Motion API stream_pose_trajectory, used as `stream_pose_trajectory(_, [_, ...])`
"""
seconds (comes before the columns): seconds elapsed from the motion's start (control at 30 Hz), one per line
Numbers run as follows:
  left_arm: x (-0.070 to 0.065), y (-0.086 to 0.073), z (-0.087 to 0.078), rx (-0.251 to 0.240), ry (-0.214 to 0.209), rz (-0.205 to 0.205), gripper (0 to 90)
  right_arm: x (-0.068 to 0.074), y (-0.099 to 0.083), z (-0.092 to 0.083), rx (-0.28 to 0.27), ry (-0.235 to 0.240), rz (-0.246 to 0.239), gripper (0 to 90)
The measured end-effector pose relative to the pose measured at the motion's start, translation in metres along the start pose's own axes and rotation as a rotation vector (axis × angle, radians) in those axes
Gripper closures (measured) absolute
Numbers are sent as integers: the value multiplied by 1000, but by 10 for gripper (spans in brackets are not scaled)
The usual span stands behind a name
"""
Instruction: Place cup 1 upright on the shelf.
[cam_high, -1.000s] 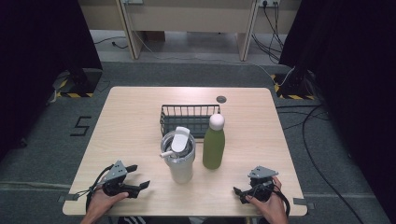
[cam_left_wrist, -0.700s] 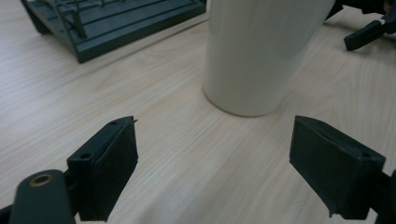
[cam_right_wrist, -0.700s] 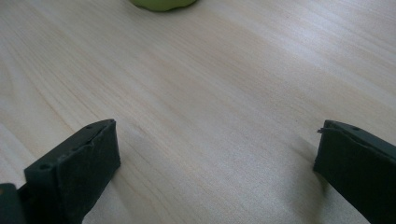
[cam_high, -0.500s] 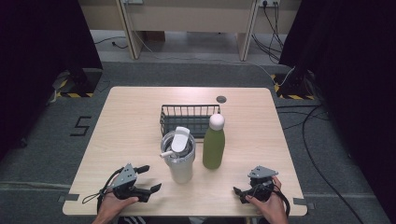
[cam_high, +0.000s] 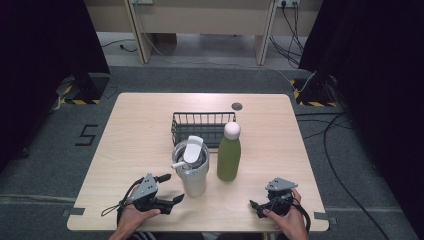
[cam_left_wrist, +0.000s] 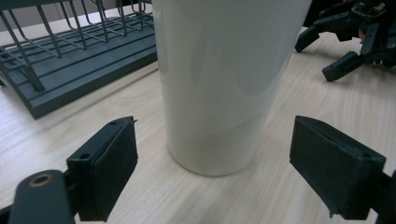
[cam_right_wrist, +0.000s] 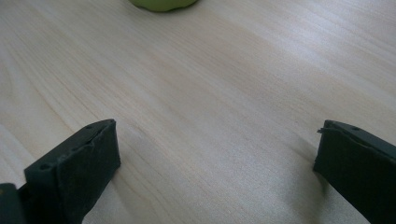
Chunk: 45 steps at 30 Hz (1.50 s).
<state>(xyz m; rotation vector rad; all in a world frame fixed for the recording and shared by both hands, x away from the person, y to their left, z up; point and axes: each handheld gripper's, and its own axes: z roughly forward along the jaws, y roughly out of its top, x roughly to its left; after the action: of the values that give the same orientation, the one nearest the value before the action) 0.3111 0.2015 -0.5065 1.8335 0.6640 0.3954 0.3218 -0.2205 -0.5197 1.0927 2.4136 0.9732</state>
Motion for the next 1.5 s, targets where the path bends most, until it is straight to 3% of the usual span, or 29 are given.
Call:
stream_pose_trajectory(0.17, [-2,2,5,-18,18,0,147,0,0,0,-1,-1,-4,3])
stream_pose_trajectory(0.6, [-7,5,20,-37,5,2,148,0,0,0,-1,-1,-3,3])
stream_pose_trajectory(0.7, [-5,6,23,-52,21,15,147,0,0,0,-1,-1,-3,3])
stream_pose_trajectory(0.9, [-7,9,33,-61,1,27,146,0,0,0,-1,-1,-4,3])
stream_pose_trajectory(1.2, [-10,13,46,-86,27,60,98,0,0,0,-1,0,-3,3])
stream_pose_trajectory(1.5, [-11,13,54,-118,31,55,90,0,0,0,-1,0,-3,3])
